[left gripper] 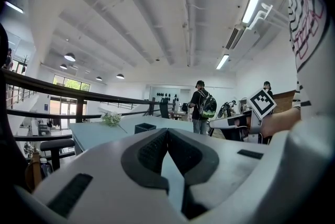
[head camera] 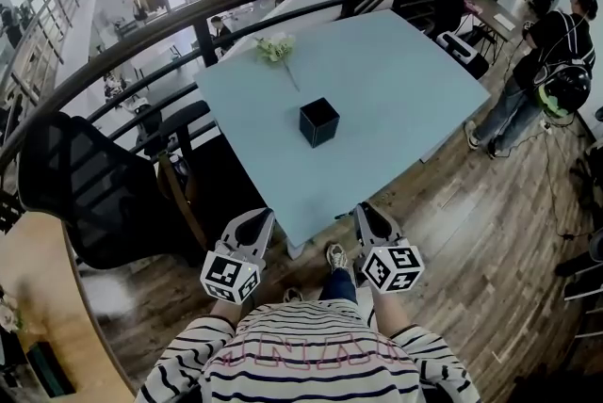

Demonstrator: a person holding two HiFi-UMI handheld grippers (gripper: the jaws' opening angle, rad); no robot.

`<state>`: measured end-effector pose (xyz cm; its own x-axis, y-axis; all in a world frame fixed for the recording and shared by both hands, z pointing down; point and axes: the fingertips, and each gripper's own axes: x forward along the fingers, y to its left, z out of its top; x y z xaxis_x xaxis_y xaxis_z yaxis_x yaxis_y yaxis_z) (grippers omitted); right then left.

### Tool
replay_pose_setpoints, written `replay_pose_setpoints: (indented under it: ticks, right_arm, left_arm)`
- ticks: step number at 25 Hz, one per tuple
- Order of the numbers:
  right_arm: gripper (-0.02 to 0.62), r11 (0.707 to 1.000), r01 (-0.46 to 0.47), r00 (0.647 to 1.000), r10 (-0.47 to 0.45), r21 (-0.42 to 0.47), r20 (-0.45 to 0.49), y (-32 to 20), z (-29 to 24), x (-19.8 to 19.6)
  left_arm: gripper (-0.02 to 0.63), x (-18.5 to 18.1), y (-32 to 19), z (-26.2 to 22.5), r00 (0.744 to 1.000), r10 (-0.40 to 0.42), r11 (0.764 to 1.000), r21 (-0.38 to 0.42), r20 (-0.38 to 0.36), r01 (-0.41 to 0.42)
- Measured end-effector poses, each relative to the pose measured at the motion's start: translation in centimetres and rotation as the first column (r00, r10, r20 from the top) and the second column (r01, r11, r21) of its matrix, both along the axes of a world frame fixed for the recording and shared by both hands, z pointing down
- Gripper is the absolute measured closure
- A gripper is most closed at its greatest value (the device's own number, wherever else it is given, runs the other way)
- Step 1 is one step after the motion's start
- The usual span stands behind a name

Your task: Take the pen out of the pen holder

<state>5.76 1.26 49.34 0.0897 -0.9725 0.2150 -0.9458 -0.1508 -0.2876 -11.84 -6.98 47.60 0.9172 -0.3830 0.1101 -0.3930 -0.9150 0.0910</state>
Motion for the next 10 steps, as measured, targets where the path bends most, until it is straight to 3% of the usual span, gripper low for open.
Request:
replay_pose_setpoints:
  ticks: [10]
  right_arm:
    - [0.540, 1.000, 0.003, 1.000, -0.003, 0.007, -0.006, -0.67, -0.59, 0.71]
  left_arm:
    - [0.581, 0.43, -0.24, 0.19, 1.000, -0.002, 1.000, -0.010, 0.001, 0.002]
